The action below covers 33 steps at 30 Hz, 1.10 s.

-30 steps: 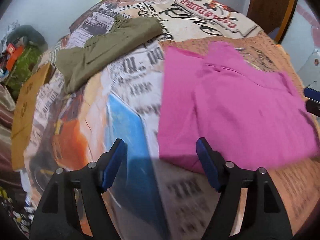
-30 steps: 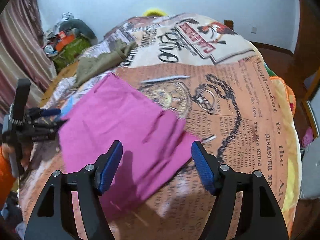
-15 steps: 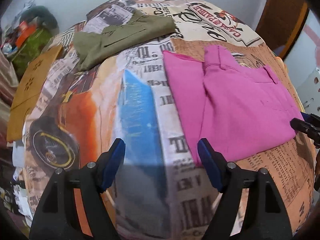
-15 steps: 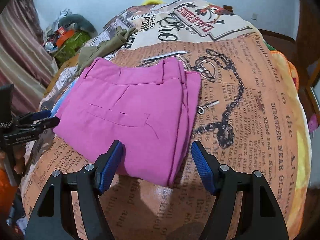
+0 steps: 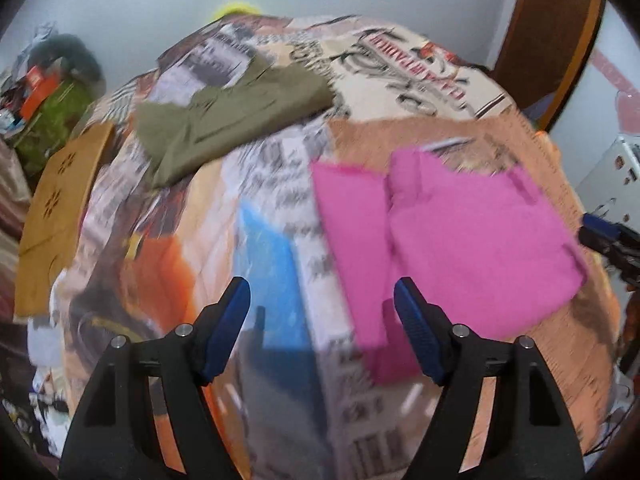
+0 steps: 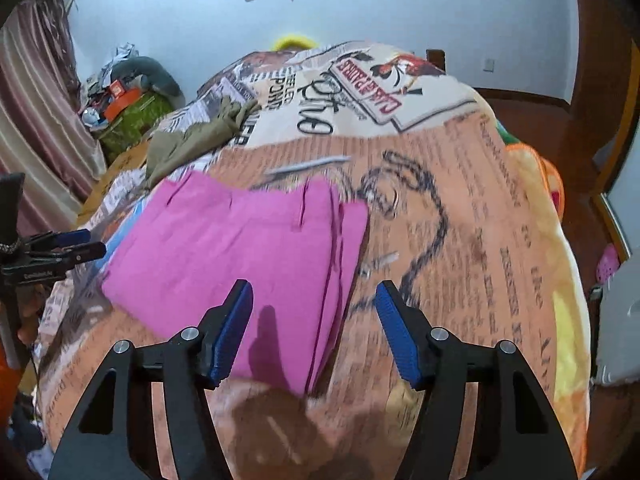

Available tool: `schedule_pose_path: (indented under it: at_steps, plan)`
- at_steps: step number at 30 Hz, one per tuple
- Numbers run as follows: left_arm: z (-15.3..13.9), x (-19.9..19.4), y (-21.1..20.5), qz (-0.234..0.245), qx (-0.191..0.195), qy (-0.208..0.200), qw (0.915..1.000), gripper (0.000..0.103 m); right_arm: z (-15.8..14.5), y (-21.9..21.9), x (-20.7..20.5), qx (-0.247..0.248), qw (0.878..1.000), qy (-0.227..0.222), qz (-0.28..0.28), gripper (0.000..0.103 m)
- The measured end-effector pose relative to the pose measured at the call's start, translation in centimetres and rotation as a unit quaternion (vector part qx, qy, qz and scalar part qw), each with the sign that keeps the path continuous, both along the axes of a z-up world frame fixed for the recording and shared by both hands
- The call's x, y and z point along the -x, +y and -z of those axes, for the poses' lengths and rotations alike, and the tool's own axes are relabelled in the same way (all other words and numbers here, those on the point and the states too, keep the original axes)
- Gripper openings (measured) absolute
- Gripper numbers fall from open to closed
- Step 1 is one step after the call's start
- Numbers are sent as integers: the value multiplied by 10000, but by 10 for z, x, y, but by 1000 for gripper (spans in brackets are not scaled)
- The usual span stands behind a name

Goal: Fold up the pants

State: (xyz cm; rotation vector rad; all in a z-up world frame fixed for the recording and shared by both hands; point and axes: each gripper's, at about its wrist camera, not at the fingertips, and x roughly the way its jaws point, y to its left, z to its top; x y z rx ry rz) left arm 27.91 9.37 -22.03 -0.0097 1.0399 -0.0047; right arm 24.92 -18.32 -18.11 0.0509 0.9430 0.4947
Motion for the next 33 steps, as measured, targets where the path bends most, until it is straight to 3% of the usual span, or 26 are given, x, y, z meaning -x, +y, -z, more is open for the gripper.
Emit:
schedule_pose_path:
  at_steps: [6, 13, 16, 18, 23, 26, 29, 33]
  plan:
    - [-7, -41, -28, 341, -8, -116, 9993, 69, 6, 13, -28, -58, 9999, 17, -116, 60]
    - [23, -87, -52, 672, -79, 181, 9975, 58, 18, 29, -52, 153, 9992, 53, -375, 51]
    - [38, -99, -49, 683, 98, 343, 9970, 54, 29, 35, -61, 319, 9975, 196, -593, 37]
    - [47, -104, -49, 724, 250, 436, 9961, 37, 33, 34, -65, 234, 9972, 265, -655, 33]
    - [48, -101, -55, 673, 147, 231, 9974, 24, 34, 35, -66, 167, 9969, 211, -733, 24]
    - [44, -97, -59, 685, -76, 78, 9976, 23, 31, 35, -62, 280, 9968, -33, -748, 15]
    - [42, -98, -56, 494, -173, 23, 9986, 19, 31, 36, -63, 405, 9964, -173, -721, 14]
    - [46, -107, -43, 222, 177, 235, 9993, 19, 33, 40, -65, 594, 9951, -232, -754, 13]
